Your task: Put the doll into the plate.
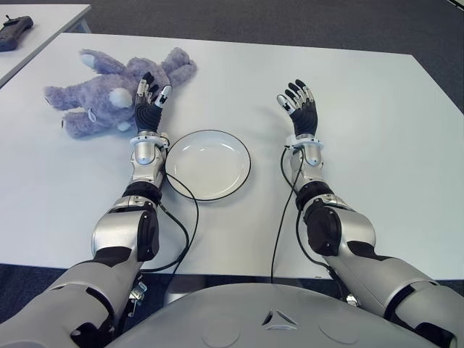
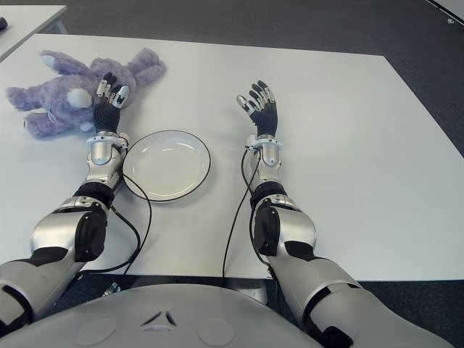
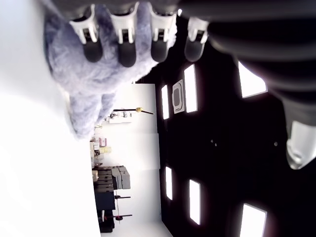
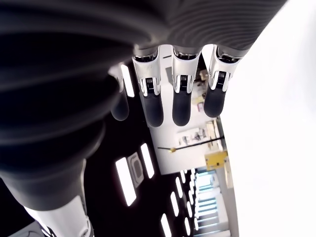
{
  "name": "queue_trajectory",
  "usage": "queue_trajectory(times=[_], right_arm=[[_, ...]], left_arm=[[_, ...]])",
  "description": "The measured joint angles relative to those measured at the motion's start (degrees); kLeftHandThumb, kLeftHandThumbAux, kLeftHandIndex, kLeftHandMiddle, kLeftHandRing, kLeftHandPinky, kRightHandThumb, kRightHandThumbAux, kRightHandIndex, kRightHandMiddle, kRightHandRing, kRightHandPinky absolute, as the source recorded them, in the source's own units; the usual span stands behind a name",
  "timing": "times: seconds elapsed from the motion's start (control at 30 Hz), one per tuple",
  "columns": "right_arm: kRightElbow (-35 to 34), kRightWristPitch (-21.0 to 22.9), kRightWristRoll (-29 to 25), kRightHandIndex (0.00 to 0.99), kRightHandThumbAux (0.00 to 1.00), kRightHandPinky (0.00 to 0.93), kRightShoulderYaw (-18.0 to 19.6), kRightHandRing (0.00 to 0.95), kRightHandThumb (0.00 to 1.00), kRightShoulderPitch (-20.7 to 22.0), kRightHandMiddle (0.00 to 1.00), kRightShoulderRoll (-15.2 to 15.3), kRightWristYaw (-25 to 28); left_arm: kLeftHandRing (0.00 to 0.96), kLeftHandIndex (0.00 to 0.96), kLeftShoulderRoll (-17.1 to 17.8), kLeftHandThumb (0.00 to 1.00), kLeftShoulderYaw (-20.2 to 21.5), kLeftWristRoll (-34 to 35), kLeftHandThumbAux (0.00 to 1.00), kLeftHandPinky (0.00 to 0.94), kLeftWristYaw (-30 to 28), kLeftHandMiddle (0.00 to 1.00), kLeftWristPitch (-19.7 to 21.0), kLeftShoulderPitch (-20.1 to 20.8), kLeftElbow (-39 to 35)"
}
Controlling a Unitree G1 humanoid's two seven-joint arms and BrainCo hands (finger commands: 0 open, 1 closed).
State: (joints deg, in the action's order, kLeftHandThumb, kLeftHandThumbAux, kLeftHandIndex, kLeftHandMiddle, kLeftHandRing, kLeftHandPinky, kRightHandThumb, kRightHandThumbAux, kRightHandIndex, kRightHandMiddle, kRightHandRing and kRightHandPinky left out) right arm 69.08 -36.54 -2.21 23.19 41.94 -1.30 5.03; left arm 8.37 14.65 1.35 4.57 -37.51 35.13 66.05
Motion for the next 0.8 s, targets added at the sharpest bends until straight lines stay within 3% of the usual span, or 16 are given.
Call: queue_trajectory(times=[0.43, 0.8], right_arm=[[0.0, 0.0, -0.01, 0.132, 0.797, 0.149, 0.01, 0.142, 0.082, 0.0, 0.169, 0.0, 0.01], [0.0, 0.2, -0.01, 0.128, 0.755, 0.146, 0.04, 0.139, 0.079, -0.08, 0.166, 0.08, 0.03]], left_arm=[[0.0, 0.0, 0.0, 0.0, -0.16, -0.11, 0.477, 0.0, 0.26, 0.0, 0.0, 0.0, 0.0], [0.0, 0.0, 0.04, 0.0, -3.55, -2.73, 0.413, 0.0, 6.76, 0.0, -1.89, 0.01, -0.41]])
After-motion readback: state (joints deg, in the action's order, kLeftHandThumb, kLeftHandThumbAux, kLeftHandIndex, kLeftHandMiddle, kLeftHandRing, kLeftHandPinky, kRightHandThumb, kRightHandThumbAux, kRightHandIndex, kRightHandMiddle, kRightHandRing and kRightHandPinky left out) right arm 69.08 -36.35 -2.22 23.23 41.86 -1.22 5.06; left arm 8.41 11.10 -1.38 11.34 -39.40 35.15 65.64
